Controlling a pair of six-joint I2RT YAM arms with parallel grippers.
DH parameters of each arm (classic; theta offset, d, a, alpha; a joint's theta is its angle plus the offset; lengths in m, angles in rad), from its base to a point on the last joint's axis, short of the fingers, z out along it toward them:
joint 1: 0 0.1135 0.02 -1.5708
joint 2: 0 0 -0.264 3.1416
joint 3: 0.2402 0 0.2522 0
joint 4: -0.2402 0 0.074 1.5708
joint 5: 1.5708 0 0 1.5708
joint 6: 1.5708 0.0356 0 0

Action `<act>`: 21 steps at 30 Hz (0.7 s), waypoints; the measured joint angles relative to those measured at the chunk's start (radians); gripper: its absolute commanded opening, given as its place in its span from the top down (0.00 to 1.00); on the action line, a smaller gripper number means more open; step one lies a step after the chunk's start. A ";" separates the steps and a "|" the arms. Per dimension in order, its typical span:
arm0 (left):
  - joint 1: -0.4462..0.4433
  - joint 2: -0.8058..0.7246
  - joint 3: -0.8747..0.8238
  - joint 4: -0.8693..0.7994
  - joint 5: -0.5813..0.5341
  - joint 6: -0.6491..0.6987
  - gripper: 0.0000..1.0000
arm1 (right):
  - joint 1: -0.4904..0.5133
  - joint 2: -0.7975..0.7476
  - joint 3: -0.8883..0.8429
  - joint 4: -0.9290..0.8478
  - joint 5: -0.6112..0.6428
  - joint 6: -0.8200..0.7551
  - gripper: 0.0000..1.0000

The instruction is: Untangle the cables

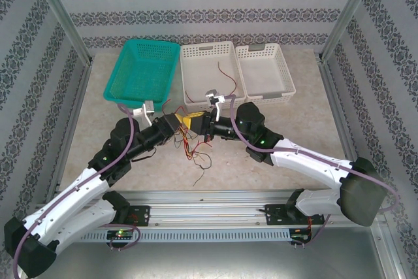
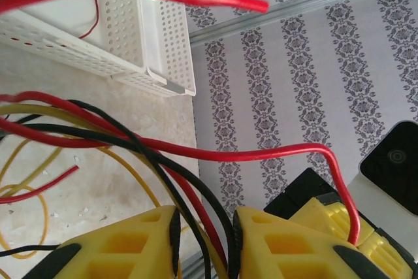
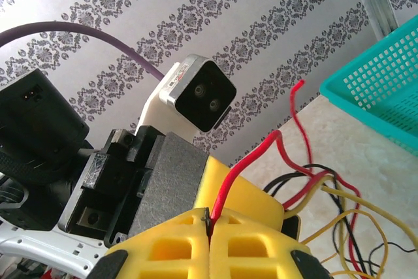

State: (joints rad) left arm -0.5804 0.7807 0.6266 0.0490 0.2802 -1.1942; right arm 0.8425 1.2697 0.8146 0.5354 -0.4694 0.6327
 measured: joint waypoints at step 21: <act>0.097 -0.100 0.188 -0.396 -0.053 0.251 1.00 | -0.234 -0.299 -0.204 -0.095 0.118 0.031 1.00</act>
State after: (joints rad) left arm -0.4831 0.6804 0.8143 -0.3470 0.2276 -0.9432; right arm 0.6083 0.9707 0.6102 0.4400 -0.3511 0.6640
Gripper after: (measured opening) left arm 0.047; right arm 0.044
